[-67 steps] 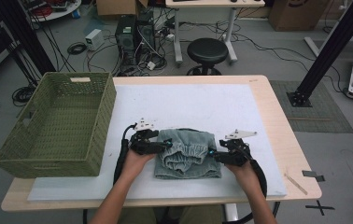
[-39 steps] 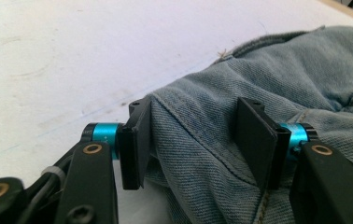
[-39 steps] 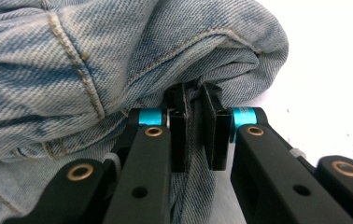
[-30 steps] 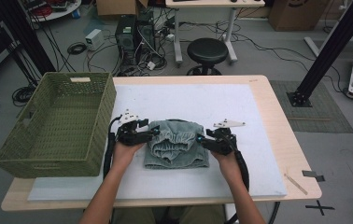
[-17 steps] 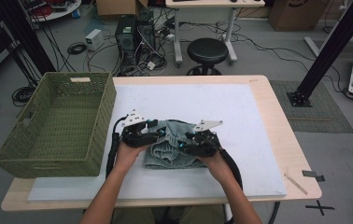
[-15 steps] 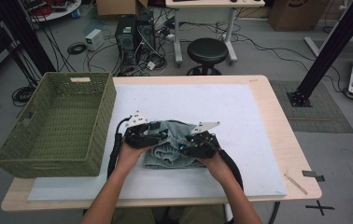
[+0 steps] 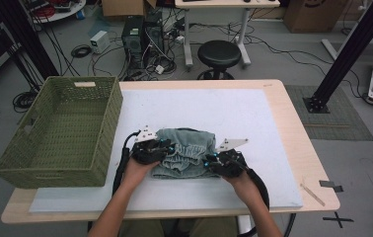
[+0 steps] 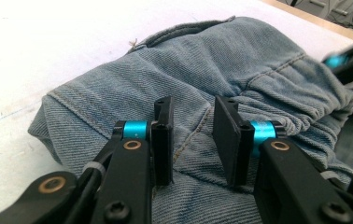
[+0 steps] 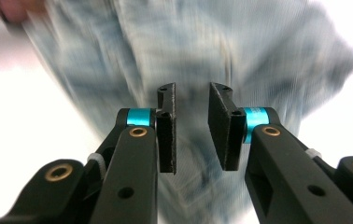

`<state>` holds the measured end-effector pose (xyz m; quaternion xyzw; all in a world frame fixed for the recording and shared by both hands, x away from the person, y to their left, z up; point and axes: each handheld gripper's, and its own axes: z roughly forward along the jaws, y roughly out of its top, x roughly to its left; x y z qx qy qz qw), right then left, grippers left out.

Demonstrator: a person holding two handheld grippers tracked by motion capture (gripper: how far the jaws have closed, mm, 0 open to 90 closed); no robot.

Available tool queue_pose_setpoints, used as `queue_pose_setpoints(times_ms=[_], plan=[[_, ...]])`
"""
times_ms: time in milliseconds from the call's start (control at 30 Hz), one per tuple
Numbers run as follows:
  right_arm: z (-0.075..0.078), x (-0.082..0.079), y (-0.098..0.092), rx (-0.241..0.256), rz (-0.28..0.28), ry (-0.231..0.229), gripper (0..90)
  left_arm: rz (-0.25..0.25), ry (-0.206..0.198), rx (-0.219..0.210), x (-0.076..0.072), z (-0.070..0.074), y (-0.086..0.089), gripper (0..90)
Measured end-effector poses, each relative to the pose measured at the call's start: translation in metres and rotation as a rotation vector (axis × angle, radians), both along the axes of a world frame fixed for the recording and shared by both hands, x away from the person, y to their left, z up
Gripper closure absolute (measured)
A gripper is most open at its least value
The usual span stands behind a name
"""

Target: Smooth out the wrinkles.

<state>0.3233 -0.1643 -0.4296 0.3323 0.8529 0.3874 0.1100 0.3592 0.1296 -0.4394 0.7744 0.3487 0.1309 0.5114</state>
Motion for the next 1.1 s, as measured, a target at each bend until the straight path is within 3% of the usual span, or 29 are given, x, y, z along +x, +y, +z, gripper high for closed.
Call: queue_pose_setpoints(times_ms=[100,133,233,400,467,500,567,633,733,800,833,933,1100], plan=[[-0.011,-0.003,-0.006,-0.068,0.006,0.032,74.9,0.004,0.001,-0.007,-0.002,-0.001,0.0,70.3],[-0.012,-0.004,-0.008,-0.063,0.006,0.036,74.9,0.005,0.0,-0.013,-0.003,-0.001,0.0,70.4],[-0.011,-0.005,-0.005,-0.124,0.023,0.004,75.3,0.009,0.0,-0.024,-0.006,-0.002,-0.001,70.9],[-0.009,-0.003,-0.007,-0.128,0.036,0.01,72.7,0.007,-0.001,-0.034,-0.01,-0.003,-0.001,71.2],[-0.004,0.001,-0.01,-0.059,0.004,0.033,64.0,0.005,-0.002,-0.034,-0.012,-0.003,0.0,71.5],[0.001,0.003,-0.014,0.02,-0.033,0.028,60.8,0.004,-0.004,-0.035,-0.012,-0.004,0.0,72.0],[0.01,0.006,-0.018,0.116,-0.089,-0.01,56.7,-0.001,-0.008,-0.034,-0.014,-0.005,0.001,75.0],[0.018,0.011,-0.014,0.149,-0.146,-0.057,55.8,-0.001,-0.015,-0.033,-0.016,-0.005,0.001,76.2],[0.024,0.02,0.0,0.12,-0.177,-0.118,54.0,0.0,-0.021,-0.032,-0.018,-0.006,0.001,76.4],[0.023,0.028,0.013,0.068,-0.183,-0.154,60.5,-0.003,-0.02,-0.034,-0.018,-0.006,0.001,76.4],[0.02,0.033,0.019,0.019,-0.182,-0.161,65.0,-0.002,-0.019,-0.036,-0.018,-0.006,0.002,76.4],[0.005,0.047,0.028,-0.108,-0.166,-0.099,68.6,-0.009,-0.016,-0.038,-0.017,-0.006,0.002,76.5],[-0.005,0.051,0.023,-0.096,-0.172,-0.034,71.2,-0.016,-0.014,-0.032,-0.017,-0.007,0.0,77.0]])
